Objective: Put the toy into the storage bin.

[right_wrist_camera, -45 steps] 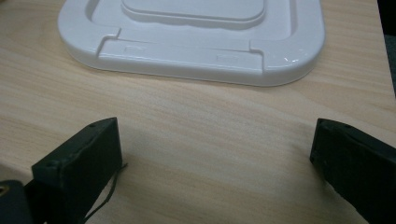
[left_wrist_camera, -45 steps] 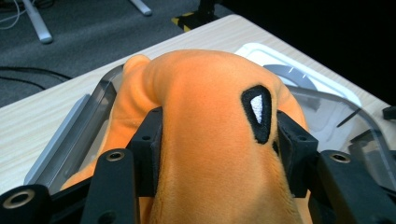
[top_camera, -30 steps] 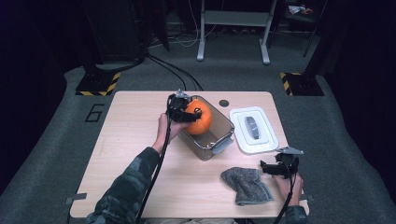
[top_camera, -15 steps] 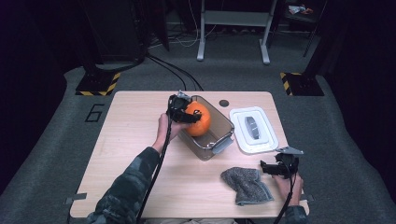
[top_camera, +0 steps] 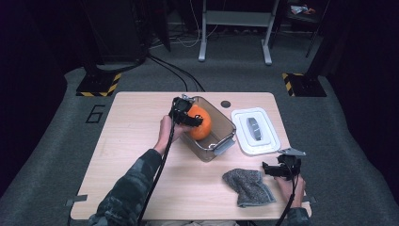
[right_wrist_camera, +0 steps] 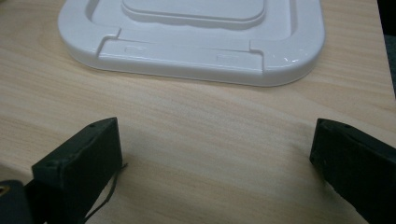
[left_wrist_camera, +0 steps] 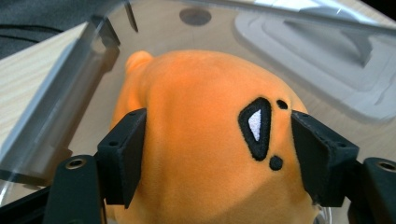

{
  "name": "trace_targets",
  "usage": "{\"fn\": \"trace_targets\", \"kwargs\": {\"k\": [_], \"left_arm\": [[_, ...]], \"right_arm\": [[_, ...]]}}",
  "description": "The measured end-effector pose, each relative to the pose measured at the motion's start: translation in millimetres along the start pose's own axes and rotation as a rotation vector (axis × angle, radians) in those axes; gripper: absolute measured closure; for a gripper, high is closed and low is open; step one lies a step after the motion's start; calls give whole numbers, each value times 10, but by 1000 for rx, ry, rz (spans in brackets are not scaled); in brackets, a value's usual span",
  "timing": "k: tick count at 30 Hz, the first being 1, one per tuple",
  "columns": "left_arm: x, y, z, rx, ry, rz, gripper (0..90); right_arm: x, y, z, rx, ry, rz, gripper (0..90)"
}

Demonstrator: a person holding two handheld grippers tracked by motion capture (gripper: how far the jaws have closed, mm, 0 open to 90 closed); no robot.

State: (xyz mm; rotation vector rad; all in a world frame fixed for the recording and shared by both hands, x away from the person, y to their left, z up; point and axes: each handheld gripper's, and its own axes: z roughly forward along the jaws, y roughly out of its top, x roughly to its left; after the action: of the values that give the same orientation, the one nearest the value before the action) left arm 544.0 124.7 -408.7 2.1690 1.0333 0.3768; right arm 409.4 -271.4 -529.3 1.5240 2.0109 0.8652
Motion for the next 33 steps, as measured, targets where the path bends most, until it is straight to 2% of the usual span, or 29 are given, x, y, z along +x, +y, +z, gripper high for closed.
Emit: {"fn": "trace_targets", "kwargs": {"k": [7, 11, 18, 25, 33], "left_arm": [[-25, -18, 72, 26, 10, 17, 240], [-28, -12, 64, 41, 0, 29, 229], [-62, 40, -66, 3, 9, 53, 205], [-16, 49, -240, -47, 5, 36, 151], [55, -34, -543, -120, -11, 29, 136]], "right_arm": [[-1, 0, 0, 0, 1, 0, 12], [-1, 0, 0, 0, 1, 0, 13], [-1, 0, 0, 0, 1, 0, 13], [-1, 0, 0, 0, 1, 0, 13], [-1, 0, 0, 0, 1, 0, 13]]}}
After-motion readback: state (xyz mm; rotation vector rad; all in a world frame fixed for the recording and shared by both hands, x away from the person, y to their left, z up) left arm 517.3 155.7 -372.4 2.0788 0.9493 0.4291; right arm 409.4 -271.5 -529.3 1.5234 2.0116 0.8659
